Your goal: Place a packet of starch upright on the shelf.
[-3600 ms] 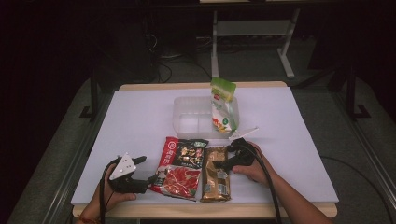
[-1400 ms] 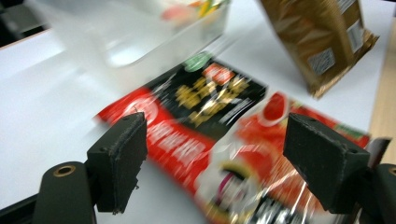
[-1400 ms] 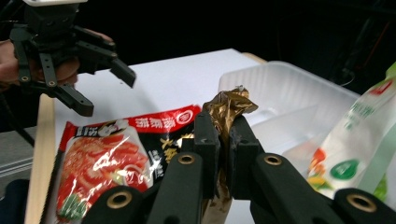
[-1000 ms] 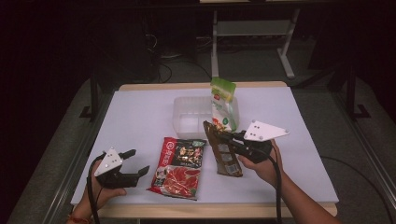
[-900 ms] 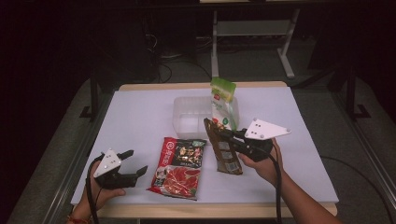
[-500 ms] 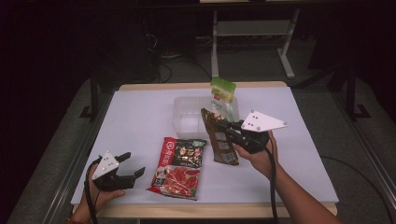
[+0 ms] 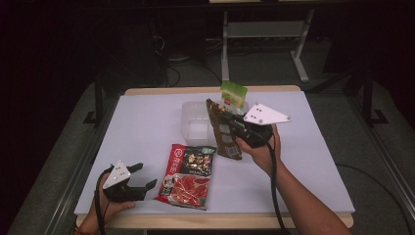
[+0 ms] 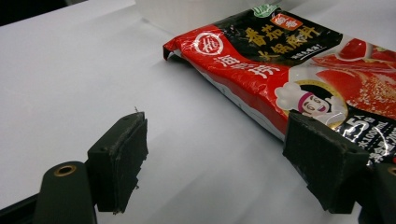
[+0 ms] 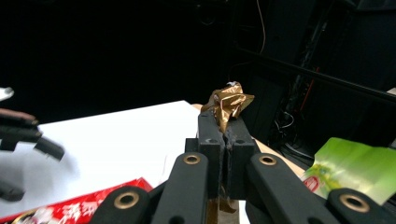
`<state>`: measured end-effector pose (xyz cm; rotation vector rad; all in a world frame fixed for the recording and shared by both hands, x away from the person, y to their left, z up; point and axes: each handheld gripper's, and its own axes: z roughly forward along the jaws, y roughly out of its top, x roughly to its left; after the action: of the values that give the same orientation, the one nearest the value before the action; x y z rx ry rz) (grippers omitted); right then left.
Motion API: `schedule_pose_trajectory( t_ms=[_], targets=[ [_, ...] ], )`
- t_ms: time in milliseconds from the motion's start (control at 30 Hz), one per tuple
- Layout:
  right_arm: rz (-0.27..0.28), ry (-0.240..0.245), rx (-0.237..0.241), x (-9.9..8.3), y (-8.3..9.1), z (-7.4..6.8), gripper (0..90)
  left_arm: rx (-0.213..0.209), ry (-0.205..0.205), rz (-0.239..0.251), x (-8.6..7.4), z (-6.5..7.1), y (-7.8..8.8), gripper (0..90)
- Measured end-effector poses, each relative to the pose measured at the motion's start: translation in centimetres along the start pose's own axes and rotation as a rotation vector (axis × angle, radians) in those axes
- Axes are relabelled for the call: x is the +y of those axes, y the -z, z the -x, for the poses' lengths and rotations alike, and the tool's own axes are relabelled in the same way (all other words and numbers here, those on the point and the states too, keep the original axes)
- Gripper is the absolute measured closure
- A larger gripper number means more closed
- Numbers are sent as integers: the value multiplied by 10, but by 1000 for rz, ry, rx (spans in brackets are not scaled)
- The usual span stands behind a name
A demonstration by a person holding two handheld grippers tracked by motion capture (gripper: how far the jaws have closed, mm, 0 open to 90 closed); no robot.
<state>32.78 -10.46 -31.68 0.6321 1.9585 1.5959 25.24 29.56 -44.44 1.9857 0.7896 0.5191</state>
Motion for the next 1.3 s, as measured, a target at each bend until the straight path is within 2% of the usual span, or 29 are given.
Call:
schedule_pose_trajectory(
  t_ms=[167,333,600,767,933,1167,1300],
  targets=[
    [4,-3,-34,7,-14,5,873,-10,-14,-7,0,3,-1,217],
    [-9,-11,-59,9,-32,10,874,-13,-7,5,0,2,0,217],
    [-31,-44,-121,10,-57,15,874,-29,-17,-3,0,3,-1,217],
    [-47,-18,-179,13,-71,15,875,-39,-24,-1,0,4,-2,217],
    [-46,-40,-216,15,-78,23,875,-47,-20,2,0,4,-3,217],
    [-72,-6,-285,15,-93,26,875,-54,-21,5,1,4,-3,217],
    [-82,-11,-307,15,-102,28,875,-56,-20,9,1,4,-3,217]
  ],
)
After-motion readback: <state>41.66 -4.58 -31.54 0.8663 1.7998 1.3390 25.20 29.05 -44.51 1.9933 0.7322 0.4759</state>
